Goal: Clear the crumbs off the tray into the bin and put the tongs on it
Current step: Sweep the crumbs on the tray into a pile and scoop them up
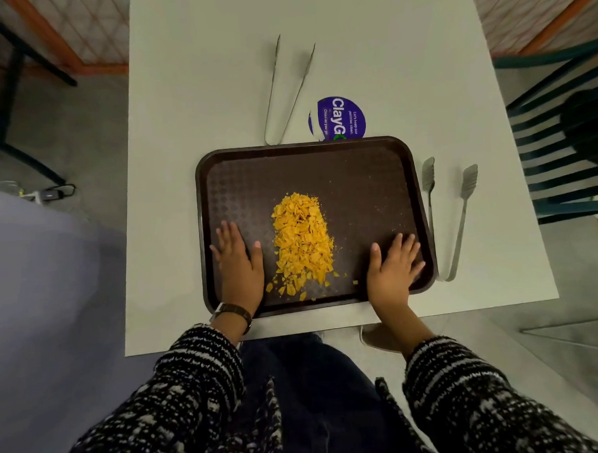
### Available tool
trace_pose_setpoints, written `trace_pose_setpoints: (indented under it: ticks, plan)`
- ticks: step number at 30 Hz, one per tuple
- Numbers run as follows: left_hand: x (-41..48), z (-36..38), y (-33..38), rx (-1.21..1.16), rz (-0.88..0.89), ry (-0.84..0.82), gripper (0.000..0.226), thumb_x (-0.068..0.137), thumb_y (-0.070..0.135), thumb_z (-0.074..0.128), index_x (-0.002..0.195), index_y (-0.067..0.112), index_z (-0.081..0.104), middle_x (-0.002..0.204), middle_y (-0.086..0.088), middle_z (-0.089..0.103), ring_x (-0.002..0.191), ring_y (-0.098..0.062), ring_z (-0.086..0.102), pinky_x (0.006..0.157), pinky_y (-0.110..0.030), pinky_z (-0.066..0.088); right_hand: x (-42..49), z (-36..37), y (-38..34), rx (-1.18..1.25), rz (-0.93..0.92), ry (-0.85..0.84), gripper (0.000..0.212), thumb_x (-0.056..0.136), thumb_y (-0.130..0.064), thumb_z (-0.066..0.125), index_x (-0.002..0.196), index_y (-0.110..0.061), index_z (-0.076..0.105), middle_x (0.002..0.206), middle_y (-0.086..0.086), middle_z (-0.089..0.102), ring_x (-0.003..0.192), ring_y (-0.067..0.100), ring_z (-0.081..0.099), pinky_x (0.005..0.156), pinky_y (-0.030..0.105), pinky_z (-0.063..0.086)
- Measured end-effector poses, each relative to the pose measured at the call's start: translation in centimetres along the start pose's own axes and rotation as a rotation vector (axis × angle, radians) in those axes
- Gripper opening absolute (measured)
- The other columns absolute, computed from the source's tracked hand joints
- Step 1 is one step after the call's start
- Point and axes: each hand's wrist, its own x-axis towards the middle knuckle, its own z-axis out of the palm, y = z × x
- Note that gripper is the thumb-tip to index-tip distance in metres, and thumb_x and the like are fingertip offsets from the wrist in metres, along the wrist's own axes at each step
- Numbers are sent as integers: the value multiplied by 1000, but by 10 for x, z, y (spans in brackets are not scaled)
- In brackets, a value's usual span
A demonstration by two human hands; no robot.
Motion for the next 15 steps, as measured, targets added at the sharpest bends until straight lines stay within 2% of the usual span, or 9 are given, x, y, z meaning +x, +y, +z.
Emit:
trace_pose_setpoints:
  ticks: [2,8,11,13,15]
  plan:
    - [-7,3,3,-8,-11,15,60,99,31,30,148,6,7,158,-10,2,146,-21,-4,117,-36,-10,-9,7,0,-55,-11,-33,70,98,-47,23,149,-4,3,159,16,-5,146,27,-10,117,48,-9]
    - [-19,8,-2,6,10,9,62,98,35,29,148,6,5,158,-10,0,146,-21,-6,116,-37,-11,-23,37,-49,-9,-282,-159,71,98,-48,22,149,-4,0,158,14,-10,146,25,-15,114,42,-16]
    - [-20,9,-5,73,-57,22,65,98,37,31,147,3,5,157,-14,-2,146,-24,-7,115,-40,-12,-31,36,-67,173,-489,-299,65,100,-40,28,150,-8,2,159,8,-6,145,17,-15,118,41,-12]
    - [-20,9,-3,68,-62,1,66,98,37,31,147,4,2,157,-13,-4,145,-24,-9,114,-40,-14,-34,23,-67,327,-568,-402,61,100,-35,31,150,-13,2,159,2,-1,139,7,-14,118,35,-8]
    - [-21,10,1,9,-7,-66,64,99,36,29,148,7,0,157,-10,-7,145,-21,-13,114,-37,-16,-28,10,-55,327,-643,-389,63,99,-35,35,150,-14,4,159,1,4,139,3,-9,119,35,-8]
